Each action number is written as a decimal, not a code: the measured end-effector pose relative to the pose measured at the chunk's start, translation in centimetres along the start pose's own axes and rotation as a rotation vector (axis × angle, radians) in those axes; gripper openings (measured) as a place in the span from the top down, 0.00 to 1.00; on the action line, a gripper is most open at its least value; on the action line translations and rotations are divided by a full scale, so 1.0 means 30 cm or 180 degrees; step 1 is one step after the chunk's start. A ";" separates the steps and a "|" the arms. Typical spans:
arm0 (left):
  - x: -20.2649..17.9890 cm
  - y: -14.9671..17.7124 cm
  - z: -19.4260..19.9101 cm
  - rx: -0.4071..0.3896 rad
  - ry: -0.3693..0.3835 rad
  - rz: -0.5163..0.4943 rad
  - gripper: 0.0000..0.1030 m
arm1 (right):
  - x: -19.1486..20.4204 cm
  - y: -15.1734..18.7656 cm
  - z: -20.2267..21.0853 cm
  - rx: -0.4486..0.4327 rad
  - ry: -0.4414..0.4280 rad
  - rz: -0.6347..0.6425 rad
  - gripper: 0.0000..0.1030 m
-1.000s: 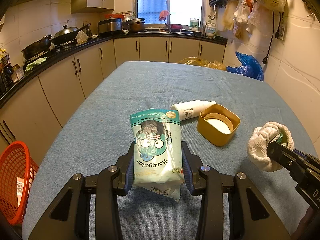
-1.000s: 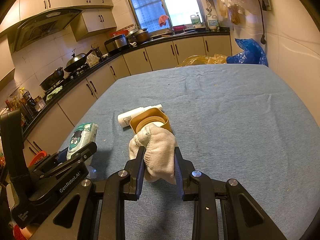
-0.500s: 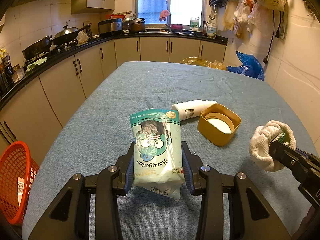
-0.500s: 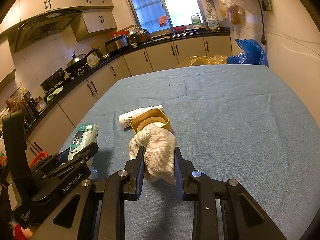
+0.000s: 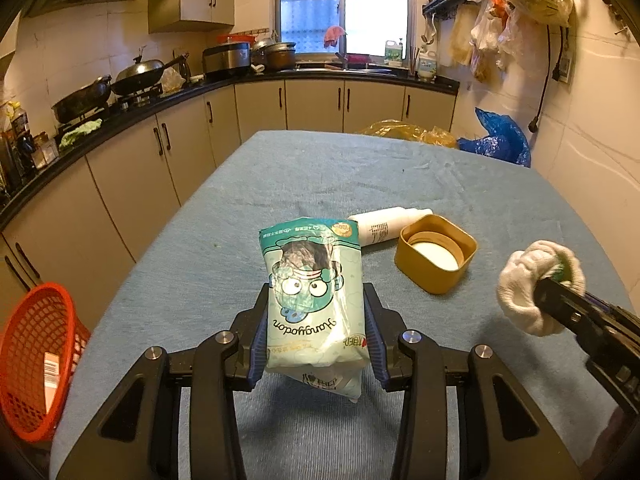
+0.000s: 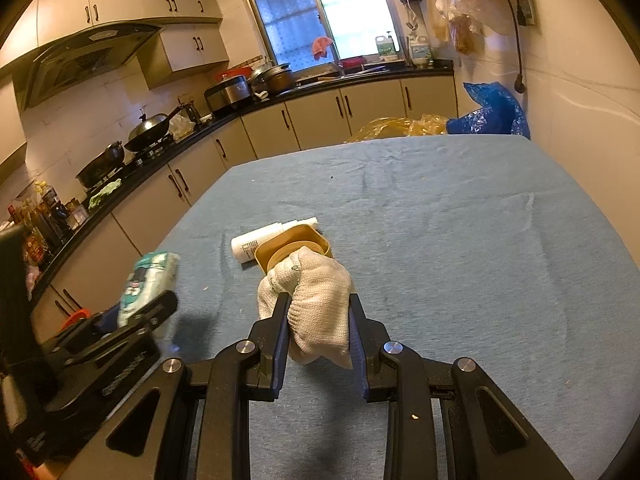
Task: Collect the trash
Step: 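Lift the tissue packet and glove above the table, then carry the tissue packet and glove to the orange wastebasket and open both tools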
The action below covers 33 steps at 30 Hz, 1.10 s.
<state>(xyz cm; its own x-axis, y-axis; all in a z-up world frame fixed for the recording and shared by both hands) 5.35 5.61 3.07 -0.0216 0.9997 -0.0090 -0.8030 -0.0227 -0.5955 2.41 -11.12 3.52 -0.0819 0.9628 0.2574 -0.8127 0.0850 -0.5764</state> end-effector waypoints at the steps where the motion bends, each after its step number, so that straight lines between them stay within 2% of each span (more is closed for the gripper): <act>1: 0.007 0.005 0.019 -0.0011 0.0006 0.0002 0.61 | 0.000 -0.001 0.000 -0.0003 0.0002 0.0001 0.72; 14: 0.105 0.084 0.208 -0.0184 -0.0028 0.0055 0.60 | 0.058 0.044 0.046 0.0012 -0.0014 0.0072 0.72; 33: 0.228 0.144 0.304 -0.0272 -0.0029 0.0215 0.60 | 0.238 0.109 0.138 0.0035 -0.0154 0.0379 0.72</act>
Point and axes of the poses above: each gripper's, at about its wrist camera, not at the fingertips, and z roughly against the way its jaws point, x to its left, y to its underside, the point moved 4 cm from there along -z, roughly the way its jaws point, and after that the axes turned 14 degrees about x, right-handed, at the moved point
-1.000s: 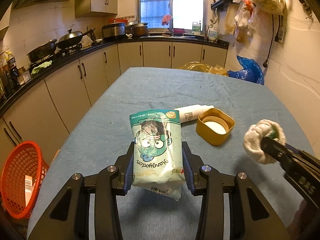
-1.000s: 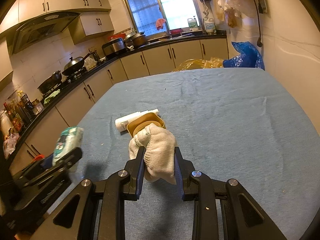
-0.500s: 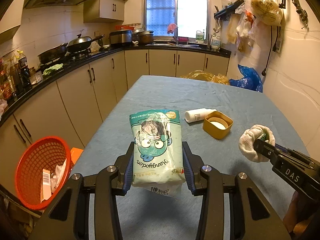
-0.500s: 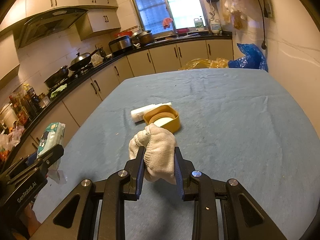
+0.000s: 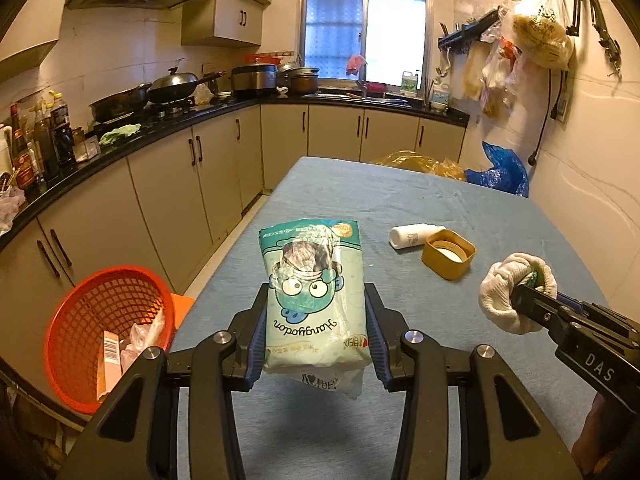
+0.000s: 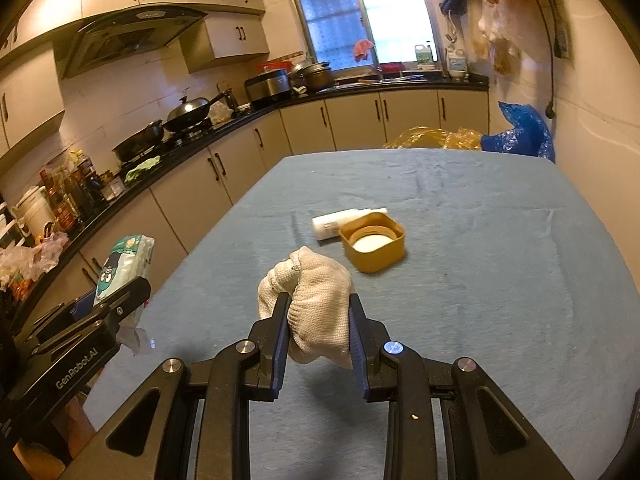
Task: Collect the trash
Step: 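Carry the tissue packet and glove to the orange wastebasket and open both tools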
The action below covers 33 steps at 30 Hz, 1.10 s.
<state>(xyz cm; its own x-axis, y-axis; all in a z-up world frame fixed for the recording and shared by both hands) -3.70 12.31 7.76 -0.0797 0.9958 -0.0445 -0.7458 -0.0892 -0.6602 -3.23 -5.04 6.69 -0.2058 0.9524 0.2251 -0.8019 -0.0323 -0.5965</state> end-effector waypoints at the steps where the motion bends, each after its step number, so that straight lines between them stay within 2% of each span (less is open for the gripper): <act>1: 0.005 0.000 0.002 -0.0004 -0.0003 0.0015 0.60 | 0.008 0.000 -0.002 0.0015 -0.0015 0.0008 0.72; 33: 0.349 0.050 0.045 -0.0094 -0.0157 0.0599 0.59 | 0.276 0.020 -0.062 0.0231 -0.0083 0.0445 0.72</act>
Point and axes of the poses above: each gripper's, at about its wrist camera, not at the fingertips, and z roughly against the way its jaws point, x to its left, y to its underside, the point moved 4 cm from there along -z, roughly the way its jaws point, and after that the axes turned 14 degrees about x, right-handed, at the moved point
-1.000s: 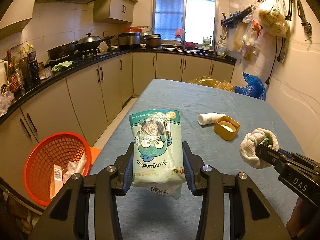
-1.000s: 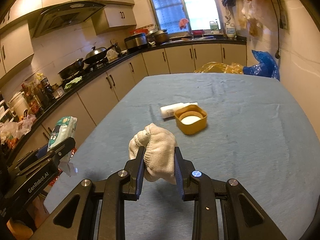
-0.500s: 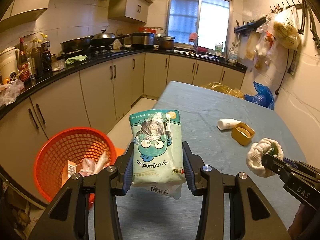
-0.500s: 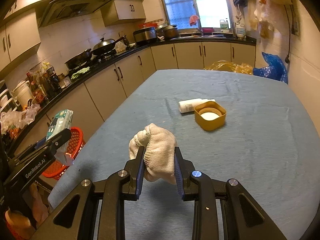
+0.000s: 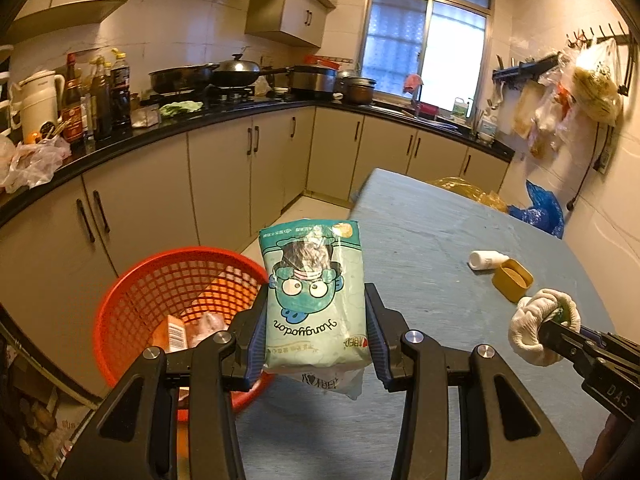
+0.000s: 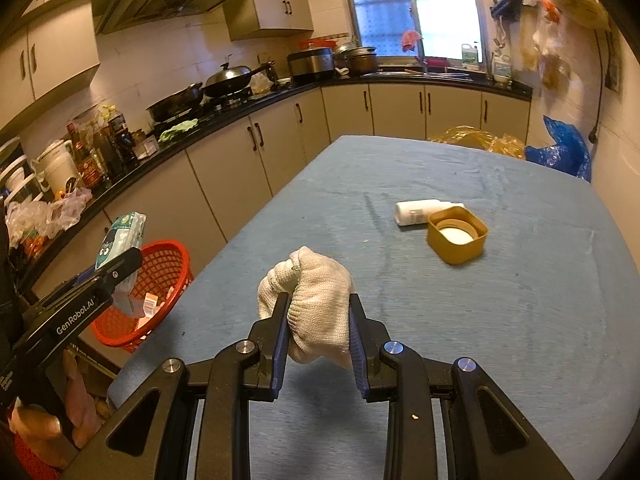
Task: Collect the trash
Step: 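Carry the tissue packet and glove to the orange wastebasket and open both tools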
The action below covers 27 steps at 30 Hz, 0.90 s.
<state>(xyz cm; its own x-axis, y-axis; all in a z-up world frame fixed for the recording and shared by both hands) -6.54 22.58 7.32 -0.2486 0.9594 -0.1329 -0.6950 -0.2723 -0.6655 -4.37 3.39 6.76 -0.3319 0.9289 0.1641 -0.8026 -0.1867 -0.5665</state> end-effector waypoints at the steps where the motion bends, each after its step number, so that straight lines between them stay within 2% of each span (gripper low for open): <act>1: 0.013 0.001 0.002 -0.0002 -0.0011 0.0017 0.59 | 0.013 -0.001 -0.005 0.0013 -0.0007 0.0023 0.72; 18: 0.301 0.028 -0.001 0.0021 -0.0194 0.0420 0.59 | 0.233 -0.048 -0.085 0.0169 -0.0124 0.0383 0.71; 27: 0.431 0.043 0.009 0.0043 -0.0334 0.0598 0.59 | 0.351 -0.091 -0.140 0.0286 -0.0371 0.0523 0.71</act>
Point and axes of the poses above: each gripper's, at about its wrist camera, not at the fingertips, and z roughly against the way its jaws point, x to its left, y to its underside, the point moved 4 cm from there along -z, roughly the way its jaws point, and after that the axes turned 14 degrees about x, right-handed, at the moved point
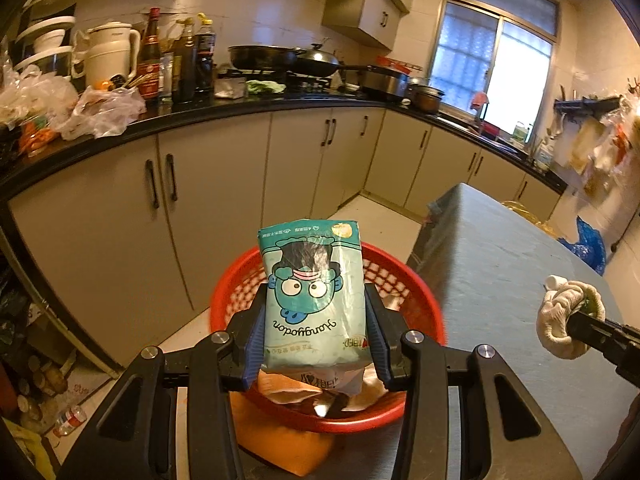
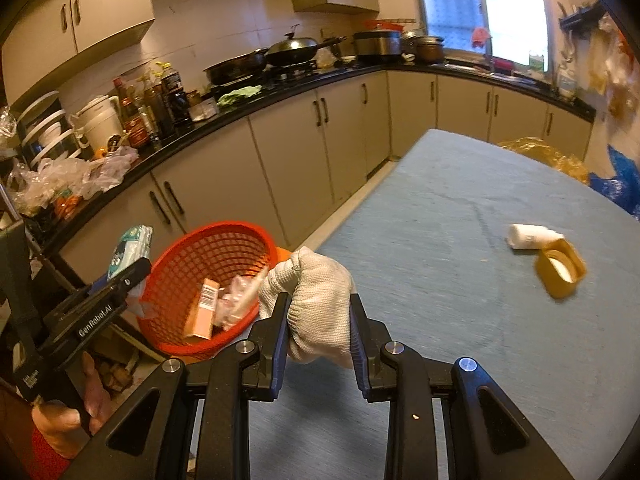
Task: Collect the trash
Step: 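Carry the tissue packet and glove to the orange wastebasket and open both tools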
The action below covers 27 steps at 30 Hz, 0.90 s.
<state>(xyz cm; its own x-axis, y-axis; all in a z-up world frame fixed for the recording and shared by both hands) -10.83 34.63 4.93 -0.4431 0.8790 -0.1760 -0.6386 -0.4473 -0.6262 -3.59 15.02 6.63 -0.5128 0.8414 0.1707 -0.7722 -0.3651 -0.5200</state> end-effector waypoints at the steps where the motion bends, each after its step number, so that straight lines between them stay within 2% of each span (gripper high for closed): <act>1: 0.011 -0.001 -0.001 0.0003 -0.0012 0.0010 0.59 | 0.013 -0.009 -0.010 0.0018 -0.0043 0.0012 0.70; 12: 0.035 -0.007 -0.041 0.0081 -0.0052 -0.0027 0.59 | 0.157 -0.109 -0.129 0.0186 -0.0255 0.0161 0.70; 27: 0.053 -0.015 -0.091 0.0145 -0.0082 -0.0009 0.59 | 0.225 -0.176 -0.229 0.0321 -0.0297 0.0238 0.69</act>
<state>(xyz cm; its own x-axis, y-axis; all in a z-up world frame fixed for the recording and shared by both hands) -9.53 36.69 2.85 -0.4570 0.8760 -0.1542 -0.6675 -0.4523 -0.5914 -0.38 25.36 4.78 -0.5993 0.7714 0.2140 -0.7618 -0.4675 -0.4484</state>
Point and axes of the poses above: each gripper's, at about its wrist camera, not at the fingertips, and z roughly against the way its jaws point, x to its left, y to its underside, the point moved 4 cm from there along -z, roughly the way its jaws point, and after that the axes turned 14 degrees about x, right-handed, at the moved point
